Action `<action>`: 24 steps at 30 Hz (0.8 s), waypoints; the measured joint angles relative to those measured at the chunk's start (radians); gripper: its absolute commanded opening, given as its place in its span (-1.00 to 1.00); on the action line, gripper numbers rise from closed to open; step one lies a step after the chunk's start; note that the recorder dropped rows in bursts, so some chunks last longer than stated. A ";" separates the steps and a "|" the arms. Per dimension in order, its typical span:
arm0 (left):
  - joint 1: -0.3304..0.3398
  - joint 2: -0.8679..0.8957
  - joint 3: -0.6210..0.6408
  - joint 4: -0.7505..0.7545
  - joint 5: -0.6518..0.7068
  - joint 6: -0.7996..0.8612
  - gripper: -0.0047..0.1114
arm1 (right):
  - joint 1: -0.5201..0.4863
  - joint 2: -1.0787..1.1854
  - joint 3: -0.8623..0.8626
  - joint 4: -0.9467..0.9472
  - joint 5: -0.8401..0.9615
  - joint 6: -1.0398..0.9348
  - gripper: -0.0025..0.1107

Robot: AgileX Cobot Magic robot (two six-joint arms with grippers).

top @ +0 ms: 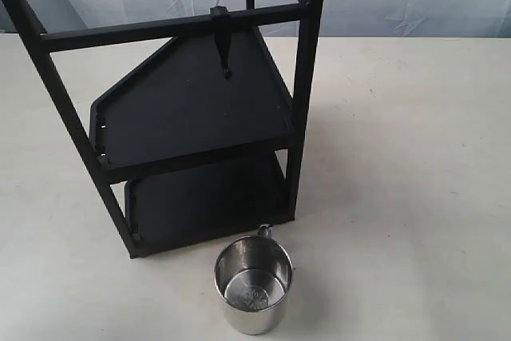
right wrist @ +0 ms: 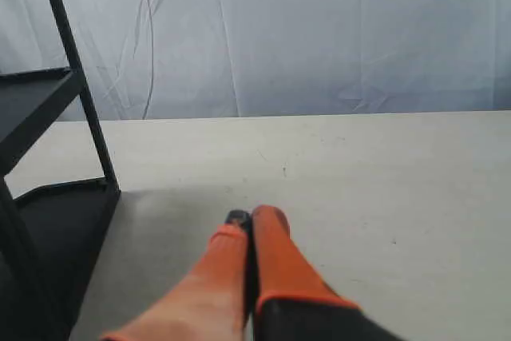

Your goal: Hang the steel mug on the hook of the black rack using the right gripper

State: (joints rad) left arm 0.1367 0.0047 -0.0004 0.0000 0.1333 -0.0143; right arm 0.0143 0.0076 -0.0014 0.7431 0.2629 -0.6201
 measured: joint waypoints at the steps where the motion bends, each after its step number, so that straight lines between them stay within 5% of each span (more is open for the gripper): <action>1: 0.000 0.000 0.000 0.000 0.000 0.000 -0.89 | 0.000 0.000 0.000 0.009 -0.010 0.000 -0.95; 13: 0.000 0.000 0.000 0.000 0.000 0.000 -0.89 | 0.000 0.000 0.000 0.946 -0.179 0.099 -0.95; 20: 0.000 0.000 0.000 0.000 0.000 0.000 -0.89 | 0.000 -0.002 -0.084 0.982 -0.115 0.016 -0.96; 24: 0.000 0.000 0.000 0.000 0.000 0.000 -0.89 | 0.000 0.069 -0.252 0.751 0.019 -0.190 -0.96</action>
State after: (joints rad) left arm 0.1367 0.0047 -0.0004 0.0000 0.1333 -0.0143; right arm 0.0143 0.0767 -0.2538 1.4944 0.2823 -0.8103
